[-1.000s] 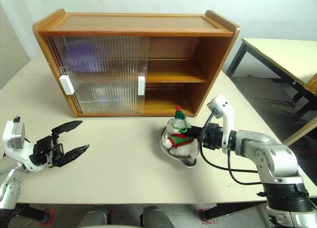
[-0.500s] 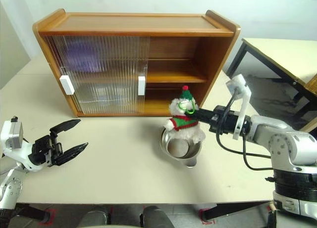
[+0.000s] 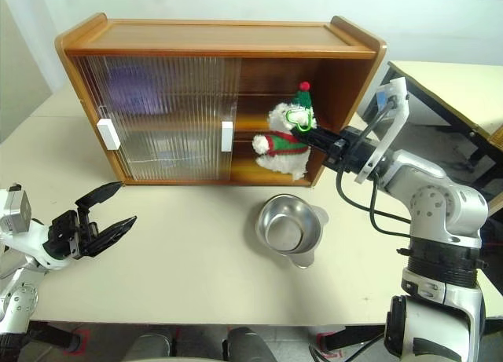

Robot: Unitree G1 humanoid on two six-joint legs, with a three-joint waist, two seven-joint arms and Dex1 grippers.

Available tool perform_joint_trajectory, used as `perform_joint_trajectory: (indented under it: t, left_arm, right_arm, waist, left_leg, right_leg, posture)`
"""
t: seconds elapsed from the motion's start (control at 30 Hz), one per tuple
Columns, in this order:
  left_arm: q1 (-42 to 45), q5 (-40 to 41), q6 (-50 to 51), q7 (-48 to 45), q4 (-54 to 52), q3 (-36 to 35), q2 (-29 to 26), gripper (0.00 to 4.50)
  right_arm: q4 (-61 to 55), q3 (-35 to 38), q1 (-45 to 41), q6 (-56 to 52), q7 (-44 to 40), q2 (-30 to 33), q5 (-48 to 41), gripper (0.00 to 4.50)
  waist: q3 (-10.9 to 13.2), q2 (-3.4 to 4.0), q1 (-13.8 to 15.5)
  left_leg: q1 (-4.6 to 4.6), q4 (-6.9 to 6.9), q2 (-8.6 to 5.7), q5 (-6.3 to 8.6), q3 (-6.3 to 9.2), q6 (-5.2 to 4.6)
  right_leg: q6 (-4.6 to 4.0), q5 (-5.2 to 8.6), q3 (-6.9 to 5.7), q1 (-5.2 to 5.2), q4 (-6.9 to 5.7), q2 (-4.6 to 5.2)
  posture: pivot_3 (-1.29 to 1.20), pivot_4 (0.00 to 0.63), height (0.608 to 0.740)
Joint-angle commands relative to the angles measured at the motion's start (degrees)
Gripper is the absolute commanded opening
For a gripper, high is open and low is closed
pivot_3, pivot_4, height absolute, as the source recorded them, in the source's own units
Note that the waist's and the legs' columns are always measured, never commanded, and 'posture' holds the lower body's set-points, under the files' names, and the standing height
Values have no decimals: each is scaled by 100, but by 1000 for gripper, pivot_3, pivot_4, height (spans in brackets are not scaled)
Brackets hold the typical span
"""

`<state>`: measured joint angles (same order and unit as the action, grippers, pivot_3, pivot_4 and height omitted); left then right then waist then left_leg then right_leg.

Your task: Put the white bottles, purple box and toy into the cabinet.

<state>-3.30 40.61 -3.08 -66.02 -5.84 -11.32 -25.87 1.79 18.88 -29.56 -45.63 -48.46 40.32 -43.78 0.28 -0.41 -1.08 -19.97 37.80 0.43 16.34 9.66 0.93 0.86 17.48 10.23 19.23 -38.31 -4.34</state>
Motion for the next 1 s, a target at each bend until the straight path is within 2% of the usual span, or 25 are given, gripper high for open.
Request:
perform_joint_trajectory:
  t: [0.03,0.43,0.77,1.0]
  left_arm:
    - [-58,-16,57,27,-100,-27,-11,4500]
    - [-50,-65,97,45,-119,28,-9,4500]
    - [-69,-62,173,112,-198,10,-42,4500]
    - [-80,-67,222,137,-267,9,-65,4500]
  right_arm:
    - [281,-99,-168,370,104,-126,273,132]
    - [1313,-305,-929,1411,235,-522,1001,124]
    - [2513,-402,-1661,2814,478,-950,1744,115]
    - [3198,-755,-1936,3590,383,-1024,2323,115]
  waist:
    - [0,0,1]
    - [0,7,-6]
    - [1,18,-4]
    - [1,20,18]
  left_leg:
    - [0,0,0,0,1,0]
    - [2,0,5,-1,22,-1]
    - [1,-1,11,-1,67,-1]
    - [-3,-14,18,-1,78,0]
  right_leg:
    - [1,0,0,0,0,0]
    - [-11,-19,-3,1,0,1]
    - [-47,-42,-5,6,0,13]
    - [-44,-46,-4,10,0,15]
  posture:
    - [-4,0,740]
    - [3,0,740]
    - [10,0,740]
    - [18,0,740]
